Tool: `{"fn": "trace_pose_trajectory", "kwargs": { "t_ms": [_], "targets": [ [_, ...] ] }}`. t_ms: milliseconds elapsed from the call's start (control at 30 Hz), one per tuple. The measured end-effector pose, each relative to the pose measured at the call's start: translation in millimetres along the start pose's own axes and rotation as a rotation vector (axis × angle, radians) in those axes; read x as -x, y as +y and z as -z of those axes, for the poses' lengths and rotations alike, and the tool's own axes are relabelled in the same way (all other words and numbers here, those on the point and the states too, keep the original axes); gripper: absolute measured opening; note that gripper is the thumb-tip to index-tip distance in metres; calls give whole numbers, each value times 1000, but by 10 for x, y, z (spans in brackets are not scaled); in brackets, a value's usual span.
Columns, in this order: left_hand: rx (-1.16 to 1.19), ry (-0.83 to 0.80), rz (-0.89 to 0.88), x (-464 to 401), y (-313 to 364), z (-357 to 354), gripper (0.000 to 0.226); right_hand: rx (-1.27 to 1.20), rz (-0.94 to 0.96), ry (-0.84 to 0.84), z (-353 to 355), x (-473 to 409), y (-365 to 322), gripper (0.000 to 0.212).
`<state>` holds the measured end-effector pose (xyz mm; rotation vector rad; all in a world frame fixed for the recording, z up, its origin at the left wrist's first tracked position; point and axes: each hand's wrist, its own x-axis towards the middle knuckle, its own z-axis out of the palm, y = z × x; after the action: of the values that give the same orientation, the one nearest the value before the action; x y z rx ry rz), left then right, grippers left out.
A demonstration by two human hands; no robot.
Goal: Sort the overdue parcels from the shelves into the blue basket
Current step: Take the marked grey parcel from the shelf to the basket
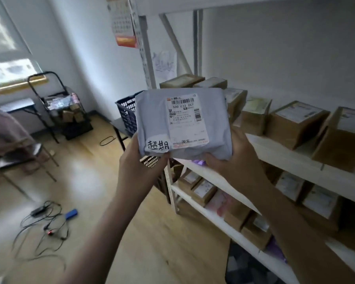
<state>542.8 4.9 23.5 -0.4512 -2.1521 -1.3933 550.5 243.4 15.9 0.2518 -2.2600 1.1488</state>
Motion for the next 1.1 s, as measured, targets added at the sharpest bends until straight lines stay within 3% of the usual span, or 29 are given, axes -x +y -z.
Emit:
{"fn": "trace_pose_trajectory", "kwargs": {
  "t_ms": [167,333,667,867,1100],
  "targets": [
    [-12,54,43,-288,-732,491,56,-55,-1,-107,-884,-392,-107,47],
    [-32,115,81,-758,-1553,755,53,-69,23,-175,-1796,-971,-9,64],
    [-104,178,159,-2589,-3267,1143,53,-77,32,-259,-3728,-2848,311,60],
    [-107,160,194,-3690,-4264,1254,53,-67,13,-271,-4694,-3874,588,65],
    [-109,14,190,-4944,-5594,1210,50,-23,-73,-260,-5706,-4846,1081,61]
  ]
}}
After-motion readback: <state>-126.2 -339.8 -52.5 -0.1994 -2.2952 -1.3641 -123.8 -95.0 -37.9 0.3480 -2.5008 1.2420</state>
